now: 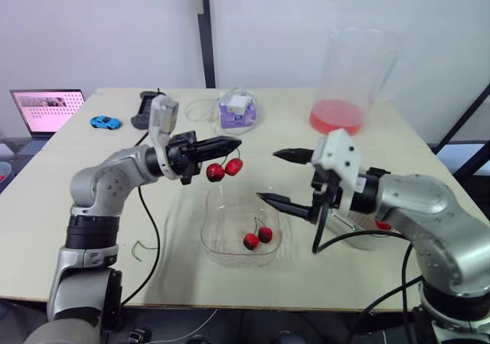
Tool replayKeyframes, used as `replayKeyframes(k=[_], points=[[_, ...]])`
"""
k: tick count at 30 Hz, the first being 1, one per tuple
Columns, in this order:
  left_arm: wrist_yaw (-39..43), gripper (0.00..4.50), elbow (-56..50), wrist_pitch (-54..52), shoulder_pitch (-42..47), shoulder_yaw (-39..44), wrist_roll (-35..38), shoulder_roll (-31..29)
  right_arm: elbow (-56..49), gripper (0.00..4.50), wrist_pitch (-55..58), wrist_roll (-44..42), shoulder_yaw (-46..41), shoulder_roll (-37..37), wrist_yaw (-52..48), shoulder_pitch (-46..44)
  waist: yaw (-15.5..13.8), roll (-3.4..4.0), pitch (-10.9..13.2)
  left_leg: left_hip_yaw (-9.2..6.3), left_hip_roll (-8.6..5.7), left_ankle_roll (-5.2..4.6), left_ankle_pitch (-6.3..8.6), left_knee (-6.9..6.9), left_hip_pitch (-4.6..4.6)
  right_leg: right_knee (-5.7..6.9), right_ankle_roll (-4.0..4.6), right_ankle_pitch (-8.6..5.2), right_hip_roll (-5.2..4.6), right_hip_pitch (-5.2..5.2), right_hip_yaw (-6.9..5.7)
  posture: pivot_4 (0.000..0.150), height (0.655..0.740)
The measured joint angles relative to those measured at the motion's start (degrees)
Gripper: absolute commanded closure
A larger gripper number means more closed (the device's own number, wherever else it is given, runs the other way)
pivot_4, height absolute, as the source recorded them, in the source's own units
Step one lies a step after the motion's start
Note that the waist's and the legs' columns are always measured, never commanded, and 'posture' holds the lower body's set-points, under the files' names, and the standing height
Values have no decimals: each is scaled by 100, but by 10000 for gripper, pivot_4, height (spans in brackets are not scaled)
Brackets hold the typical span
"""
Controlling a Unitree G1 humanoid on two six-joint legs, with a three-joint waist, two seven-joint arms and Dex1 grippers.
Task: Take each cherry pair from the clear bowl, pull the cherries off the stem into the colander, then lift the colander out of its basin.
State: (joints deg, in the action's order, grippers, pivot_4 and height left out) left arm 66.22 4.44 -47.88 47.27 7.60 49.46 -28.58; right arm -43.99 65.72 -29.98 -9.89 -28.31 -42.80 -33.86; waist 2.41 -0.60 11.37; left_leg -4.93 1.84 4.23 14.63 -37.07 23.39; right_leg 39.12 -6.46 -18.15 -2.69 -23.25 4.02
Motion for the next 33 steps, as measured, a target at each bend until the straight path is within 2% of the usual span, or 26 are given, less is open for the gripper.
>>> replayKeyframes(k=[4,6,10,16,17,18,21,33], points=[[23,45000,-25,-26,3,-2,87,38,369,343,1345,-987,-607,677,367,-362,17,3,0,1,0,0,0,1,-1,4,0,0,0,-2,1,1500,7332],[12,45000,-81,-45,5,-4,129,64,571,343,1661,-1204,-818,945,660,-637,16,4,0,0,1,0,0,5,-2,5,0,0,2,-5,0,1500,7332],[-31,45000,-234,-69,-45,9,189,65,828,343,2026,-1409,-1110,1460,1201,-742,15,4,0,2,0,0,0,4,1,4,0,0,-1,-5,1,1500,7332],[-127,45000,-450,-108,-167,-4,256,128,998,343,2037,-1668,-1082,2010,1724,-831,20,5,-1,2,0,3,-2,5,0,7,0,0,0,-9,2,1500,7332],[-140,45000,-450,-120,-167,-4,256,128,1028,6083,2058,-1742,-1065,2046,1770,-831,19,5,-1,2,0,2,-1,6,1,7,0,0,0,-9,2,1500,7332],[-145,45000,-450,-124,-167,-4,256,128,1054,8535,2073,-1806,-1053,2075,1812,-831,18,5,-1,2,0,2,-1,6,1,7,0,0,0,-9,2,1500,7332],[-146,45000,-450,-124,-167,-4,255,128,1088,22668,2081,-1991,-1048,2181,1960,-859,22,5,-1,2,0,2,-1,6,1,7,0,0,0,-9,2,1500,7332],[-146,45000,-450,-57,-167,-4,249,144,1276,22668,2036,-2500,-907,2164,2412,-898,24,5,-1,2,0,1,-1,7,1,6,0,0,0,-10,2,1500,7332]])
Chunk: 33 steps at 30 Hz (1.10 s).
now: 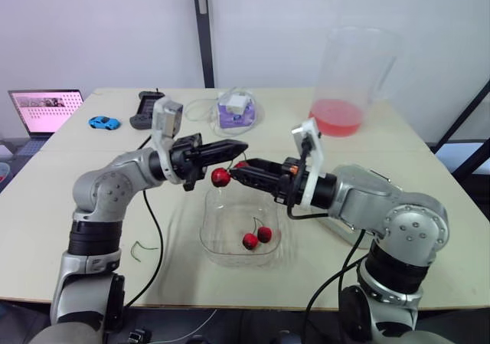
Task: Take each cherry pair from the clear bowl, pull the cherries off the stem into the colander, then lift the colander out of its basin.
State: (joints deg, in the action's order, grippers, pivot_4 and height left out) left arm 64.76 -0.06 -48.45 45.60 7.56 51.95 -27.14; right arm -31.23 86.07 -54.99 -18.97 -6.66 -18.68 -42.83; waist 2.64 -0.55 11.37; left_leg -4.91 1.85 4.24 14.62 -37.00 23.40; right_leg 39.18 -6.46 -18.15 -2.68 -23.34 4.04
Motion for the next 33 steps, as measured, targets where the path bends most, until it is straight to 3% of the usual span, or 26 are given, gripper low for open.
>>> replayKeyframes(k=[4,6,9,15,24,33], points=[[0,45000,0,13,-1,0,-1,2,19,22668,-28,-156,46,-12,129,2,0,0,0,0,0,0,0,1,0,-1,0,0,0,0,0,1500,7332],[-1,45000,0,22,-2,0,-1,3,52,27957,-43,-233,51,-20,196,5,-1,0,0,0,0,0,0,1,0,-1,0,0,0,0,0,1500,7332],[-1,45000,0,31,-7,0,-2,6,126,39340,-95,-324,54,-40,305,24,-1,0,0,0,0,0,0,1,0,-1,0,0,0,0,0,1500,7332],[-1,45000,4,52,-9,-4,-16,8,156,39340,-163,-650,60,-251,421,51,-2,0,0,0,0,0,0,2,0,-2,0,0,0,0,0,1500,7332],[6,45000,53,50,-10,-258,-72,140,231,39340,-132,-1169,351,-1236,303,121,-5,0,0,1,0,-1,0,2,1,-5,0,0,1,0,0,1500,7332],[127,45000,167,50,-7,-441,-143,135,229,39340,-194,-1561,528,-1768,248,294,-9,0,0,1,0,-1,1,2,2,-8,-1,0,1,1,0,1500,7332]])
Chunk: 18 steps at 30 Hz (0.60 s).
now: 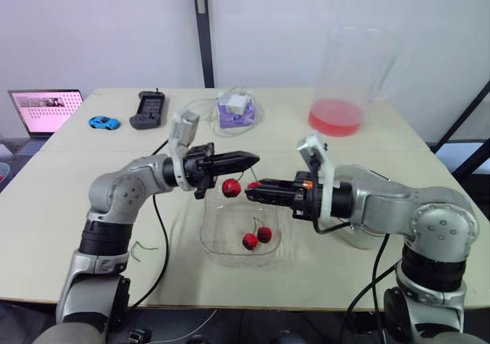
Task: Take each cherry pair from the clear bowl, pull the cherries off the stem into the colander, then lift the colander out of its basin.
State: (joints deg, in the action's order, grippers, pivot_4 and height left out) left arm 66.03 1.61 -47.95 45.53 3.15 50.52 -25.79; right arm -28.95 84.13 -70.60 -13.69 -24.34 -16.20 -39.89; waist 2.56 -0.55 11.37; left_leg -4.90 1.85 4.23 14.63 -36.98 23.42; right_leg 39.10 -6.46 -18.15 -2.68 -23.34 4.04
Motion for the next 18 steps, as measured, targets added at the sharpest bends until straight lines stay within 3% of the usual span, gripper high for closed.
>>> replayKeyframes(k=[13,18], points=[[-3,45000,113,211,190,258,1,-52,225,39340,-35,-919,177,-973,210,211,-4,-1,2,1,0,-1,0,-1,2,-3,0,0,0,1,0,1500,7332],[-3,45000,107,211,170,265,3,-66,608,39340,-355,-761,-275,-2319,-283,-45,-33,-3,4,3,-1,-8,5,-1,6,-12,-1,0,-1,2,0,1500,7332]])
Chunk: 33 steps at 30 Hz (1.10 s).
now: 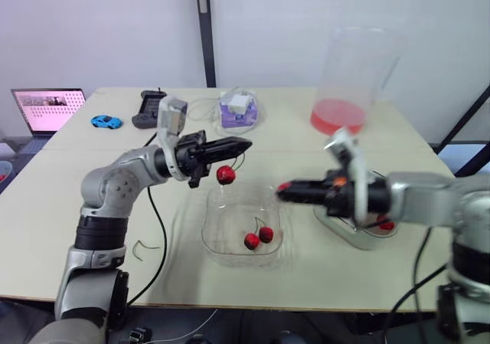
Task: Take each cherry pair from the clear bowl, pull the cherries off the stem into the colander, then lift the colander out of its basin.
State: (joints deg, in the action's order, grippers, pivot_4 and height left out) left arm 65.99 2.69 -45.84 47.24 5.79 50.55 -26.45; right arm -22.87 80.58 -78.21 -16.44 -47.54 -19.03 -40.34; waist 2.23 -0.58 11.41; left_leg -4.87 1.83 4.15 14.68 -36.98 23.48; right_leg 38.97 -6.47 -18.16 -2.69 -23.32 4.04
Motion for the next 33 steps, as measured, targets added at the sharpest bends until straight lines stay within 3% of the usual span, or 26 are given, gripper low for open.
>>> replayKeyframes(k=[4,7,15,18,24,29,33], points=[[1,45000,-9,5,-28,4,-2,-1,428,39340,-852,1369,173,-1654,-1066,294,4,1,1,4,1,-8,4,-1,-1,-7,-1,0,2,0,2,1500,7332],[14,45000,-19,20,-54,-6,-14,-7,839,39340,-1756,2563,667,-2400,-1800,800,20,-1,2,8,1,-8,5,-3,-2,-8,-1,-1,2,1,4,1500,7332],[45,45000,-87,51,-216,-64,-135,-23,1431,39340,-3212,4345,1676,-2510,-2864,1402,23,5,5,10,1,-7,4,-5,-4,-6,-1,0,2,-1,10,1500,7332],[42,45000,-179,55,-223,-64,-140,-50,1548,28053,-3389,4639,1774,-2422,-2989,1404,4,5,6,10,1,-7,4,-6,-4,-6,-2,0,0,2,9,1500,7332],[30,45000,-237,126,-267,-64,-204,-72,1619,646,-3336,4767,1711,-2375,-3355,1402,7,5,6,10,1,-7,4,-6,-4,-6,-1,0,0,2,9,1500,7332],[8,45000,-251,129,-268,-64,-207,-63,1520,646,-3177,4702,1362,-2384,-3536,1212,9,5,6,9,1,-7,4,-5,-5,-6,-1,0,1,2,9,1500,7332],[-21,45000,-250,129,-267,-52,-199,-28,1249,646,-2714,4116,860,-2145,-3656,918,15,5,6,9,1,-7,4,-7,-5,-6,-1,0,1,4,9,1500,7332]])
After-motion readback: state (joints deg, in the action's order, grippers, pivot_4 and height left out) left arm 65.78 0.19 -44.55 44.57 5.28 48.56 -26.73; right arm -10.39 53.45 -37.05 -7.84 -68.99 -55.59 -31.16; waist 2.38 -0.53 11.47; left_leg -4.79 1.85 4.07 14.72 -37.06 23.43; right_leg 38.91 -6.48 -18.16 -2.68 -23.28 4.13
